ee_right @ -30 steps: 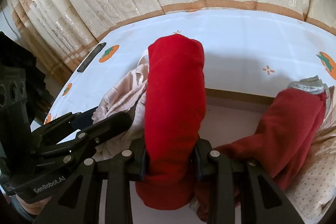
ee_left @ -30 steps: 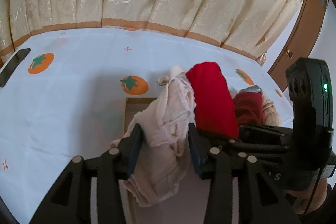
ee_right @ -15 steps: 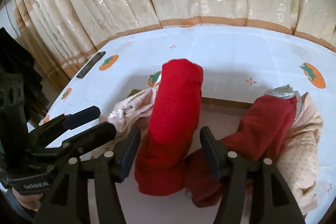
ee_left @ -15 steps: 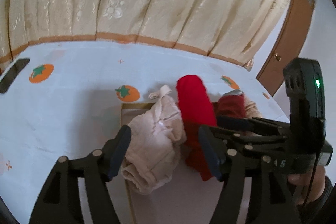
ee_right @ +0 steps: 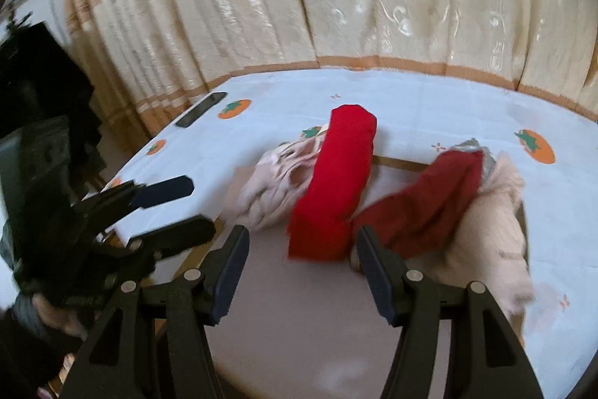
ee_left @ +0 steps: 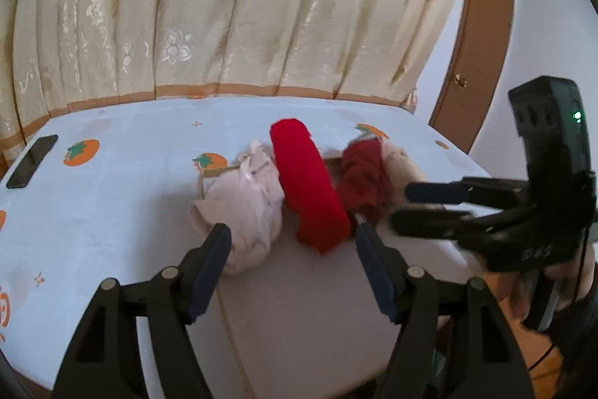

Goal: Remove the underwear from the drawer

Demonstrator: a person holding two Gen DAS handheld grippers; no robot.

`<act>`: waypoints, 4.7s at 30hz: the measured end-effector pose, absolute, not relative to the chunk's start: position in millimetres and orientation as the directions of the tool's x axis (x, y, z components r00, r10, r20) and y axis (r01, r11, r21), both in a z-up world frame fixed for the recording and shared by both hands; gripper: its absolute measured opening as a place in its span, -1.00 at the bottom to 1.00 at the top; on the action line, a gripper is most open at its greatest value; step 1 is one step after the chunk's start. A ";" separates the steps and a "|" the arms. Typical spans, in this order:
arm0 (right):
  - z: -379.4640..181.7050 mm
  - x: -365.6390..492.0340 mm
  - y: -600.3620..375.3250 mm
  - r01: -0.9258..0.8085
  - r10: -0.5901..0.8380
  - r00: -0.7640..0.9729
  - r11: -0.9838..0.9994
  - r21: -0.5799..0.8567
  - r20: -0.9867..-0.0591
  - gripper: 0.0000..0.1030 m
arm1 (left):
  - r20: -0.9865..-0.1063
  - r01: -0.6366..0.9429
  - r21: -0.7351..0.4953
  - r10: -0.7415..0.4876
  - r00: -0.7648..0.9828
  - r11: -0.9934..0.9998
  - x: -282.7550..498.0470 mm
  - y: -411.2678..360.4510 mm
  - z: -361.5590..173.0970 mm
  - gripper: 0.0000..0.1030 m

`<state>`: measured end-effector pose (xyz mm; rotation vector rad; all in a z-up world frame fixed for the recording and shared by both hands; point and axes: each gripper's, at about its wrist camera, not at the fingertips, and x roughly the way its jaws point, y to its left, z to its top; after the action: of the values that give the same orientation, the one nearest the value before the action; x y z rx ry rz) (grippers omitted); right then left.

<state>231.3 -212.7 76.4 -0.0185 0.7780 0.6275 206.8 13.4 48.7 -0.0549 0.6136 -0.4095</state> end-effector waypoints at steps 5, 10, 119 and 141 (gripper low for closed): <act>70.1 179.3 -243.5 -0.574 0.531 0.543 0.800 0.175 -0.650 0.21 | -0.549 0.411 -0.099 -0.394 0.737 0.906 159.3 7.2 39.0 0.36; 48.6 138.7 -269.8 -0.590 0.513 0.528 0.795 0.143 -0.677 0.22 | -0.545 0.491 0.072 -0.378 0.748 0.868 114.2 -18.5 26.2 0.39; -103.7 115.7 -244.6 -0.669 0.293 0.367 0.743 -0.031 -0.883 0.22 | -0.797 0.850 -0.167 -0.576 0.181 0.499 84.5 -11.5 -60.4 -0.63; -107.5 104.2 -211.4 -0.729 0.327 0.332 0.685 -0.020 -0.885 0.22 | -0.742 0.772 -0.263 -0.633 0.221 0.578 103.9 0.7 -60.1 -0.76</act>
<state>104.2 -211.4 -107.5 -0.4593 1.0145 0.7219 103.9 0.7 -60.1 0.1758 0.9307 -0.9777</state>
